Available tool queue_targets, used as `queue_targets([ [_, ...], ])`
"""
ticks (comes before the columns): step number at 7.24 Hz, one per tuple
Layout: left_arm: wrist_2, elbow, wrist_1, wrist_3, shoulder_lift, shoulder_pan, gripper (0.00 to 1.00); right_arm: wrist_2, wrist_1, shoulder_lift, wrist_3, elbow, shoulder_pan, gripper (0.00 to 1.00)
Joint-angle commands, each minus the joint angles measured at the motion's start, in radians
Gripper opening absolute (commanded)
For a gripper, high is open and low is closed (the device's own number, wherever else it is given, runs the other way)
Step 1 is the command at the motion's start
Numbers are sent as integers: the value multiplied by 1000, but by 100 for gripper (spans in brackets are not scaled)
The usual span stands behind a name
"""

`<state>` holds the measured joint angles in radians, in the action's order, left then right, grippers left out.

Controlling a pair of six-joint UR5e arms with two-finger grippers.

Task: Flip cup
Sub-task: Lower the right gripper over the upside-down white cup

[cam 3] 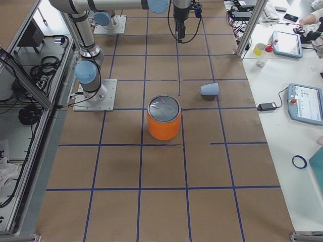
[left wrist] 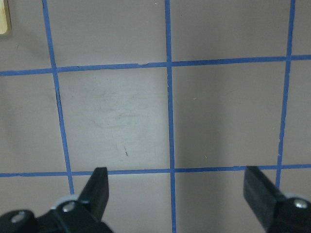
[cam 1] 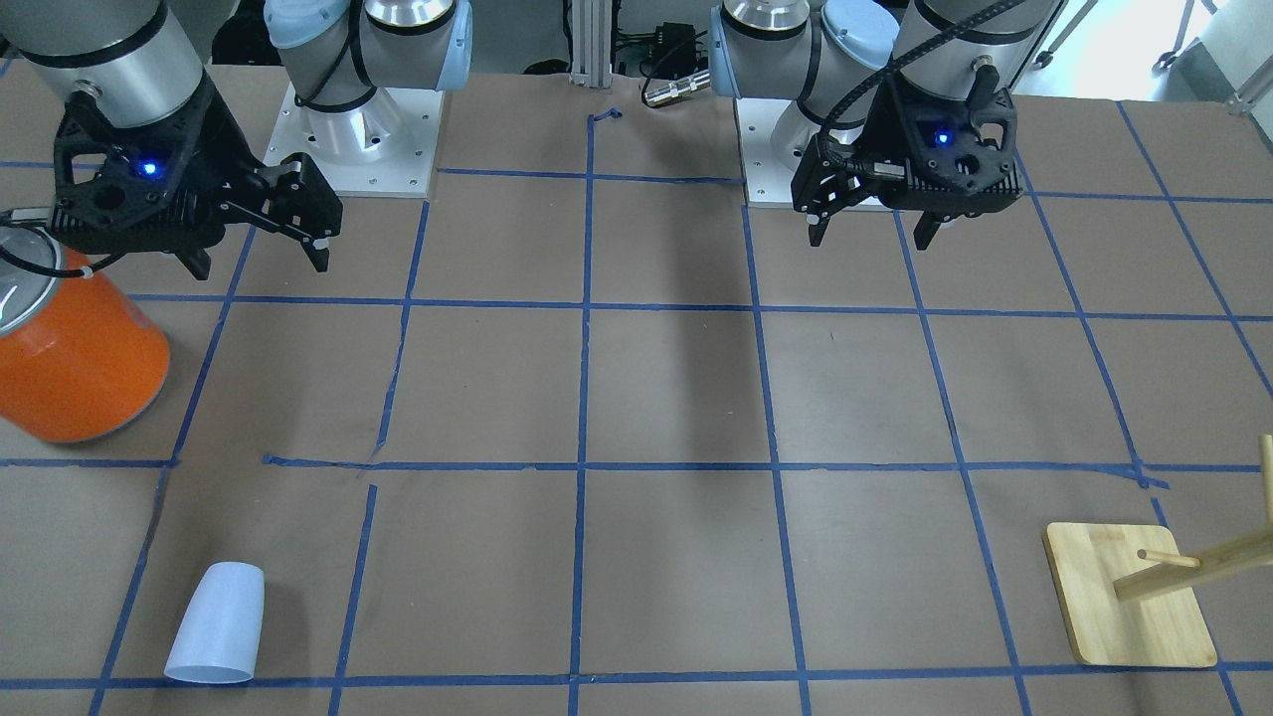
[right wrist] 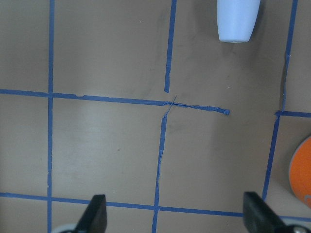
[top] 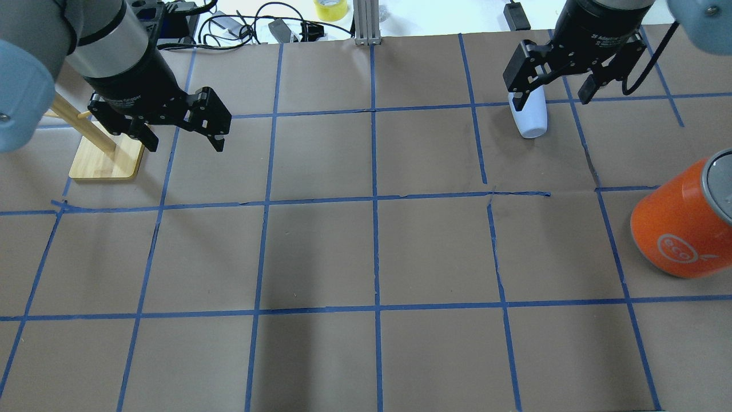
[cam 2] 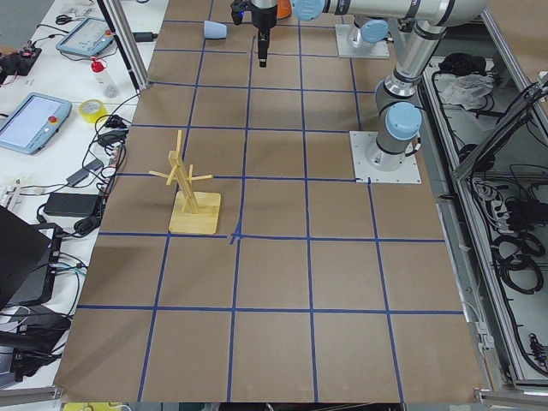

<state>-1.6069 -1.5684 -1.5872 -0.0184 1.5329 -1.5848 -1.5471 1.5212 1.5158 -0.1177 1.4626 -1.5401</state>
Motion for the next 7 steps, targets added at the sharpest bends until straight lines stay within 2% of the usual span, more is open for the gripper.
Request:
queue_targets([
  [1,-2,25,1,-23,-4,-6,100,-2,-1,0,0,1,0,100],
  [5,7,59,-37,-34,-36,-15,100,-8,-18,0,1,4,0,100],
  [7,12,47,-42,-32,-36,-14,100,-62,0,1,4,21,0,100],
])
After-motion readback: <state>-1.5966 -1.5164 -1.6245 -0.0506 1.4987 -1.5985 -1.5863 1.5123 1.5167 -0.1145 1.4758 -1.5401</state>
